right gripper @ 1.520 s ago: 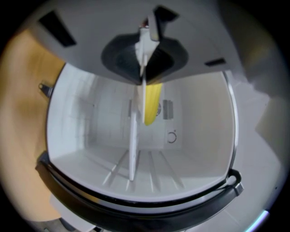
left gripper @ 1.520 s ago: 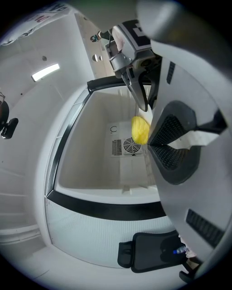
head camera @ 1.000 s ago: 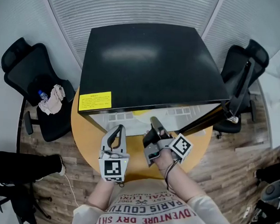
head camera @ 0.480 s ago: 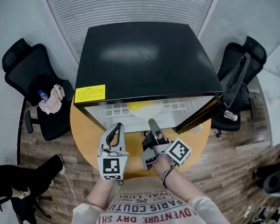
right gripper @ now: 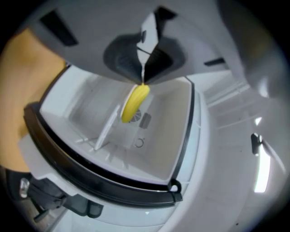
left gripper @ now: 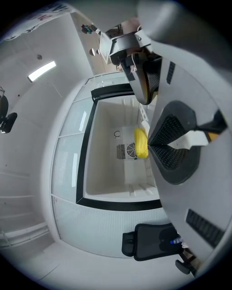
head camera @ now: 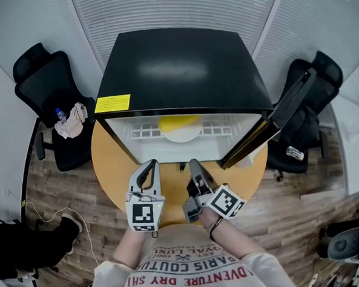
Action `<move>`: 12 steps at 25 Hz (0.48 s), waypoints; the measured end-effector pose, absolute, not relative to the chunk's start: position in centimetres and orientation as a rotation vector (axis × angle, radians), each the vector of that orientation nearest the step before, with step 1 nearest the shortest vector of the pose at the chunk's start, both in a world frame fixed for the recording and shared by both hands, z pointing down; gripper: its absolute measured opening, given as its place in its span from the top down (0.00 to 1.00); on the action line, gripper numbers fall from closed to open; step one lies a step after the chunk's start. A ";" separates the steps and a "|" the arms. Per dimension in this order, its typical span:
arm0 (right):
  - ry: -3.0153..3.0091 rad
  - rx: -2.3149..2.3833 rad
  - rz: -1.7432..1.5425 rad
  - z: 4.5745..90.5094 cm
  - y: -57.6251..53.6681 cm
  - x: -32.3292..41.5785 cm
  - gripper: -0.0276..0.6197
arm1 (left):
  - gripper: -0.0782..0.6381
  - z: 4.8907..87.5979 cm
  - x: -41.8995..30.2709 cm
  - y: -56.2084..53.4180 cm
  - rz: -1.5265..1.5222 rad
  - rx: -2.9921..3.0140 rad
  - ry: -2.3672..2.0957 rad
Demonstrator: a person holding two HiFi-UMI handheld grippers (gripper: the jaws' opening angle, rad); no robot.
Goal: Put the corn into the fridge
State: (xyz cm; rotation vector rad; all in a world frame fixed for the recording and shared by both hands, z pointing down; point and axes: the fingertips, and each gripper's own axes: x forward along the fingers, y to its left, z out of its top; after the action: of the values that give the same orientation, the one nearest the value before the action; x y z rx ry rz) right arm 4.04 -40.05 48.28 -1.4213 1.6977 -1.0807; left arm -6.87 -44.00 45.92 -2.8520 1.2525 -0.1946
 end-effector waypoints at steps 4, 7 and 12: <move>1.867 -1.551 -0.960 47.9 -38.5 4.8 0.90 | 0.85 45.8 -6.5 -42.1 -0.188 -2.850 1.259; 2.081 -1.712 -0.740 47.1 -37.5 4.9 0.90 | 0.85 45.8 -6.2 -41.1 -0.180 -2.862 1.278; 2.321 -1.878 -0.390 45.4 -36.3 4.6 0.90 | 0.85 46.0 -6.0 -39.8 -0.180 -2.864 1.300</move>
State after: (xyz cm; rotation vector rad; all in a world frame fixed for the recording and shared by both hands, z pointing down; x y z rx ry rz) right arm 4.64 -36.27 45.38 -1.8784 2.3213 -0.3901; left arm -5.95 -39.78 45.95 -2.8638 1.2999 -0.1797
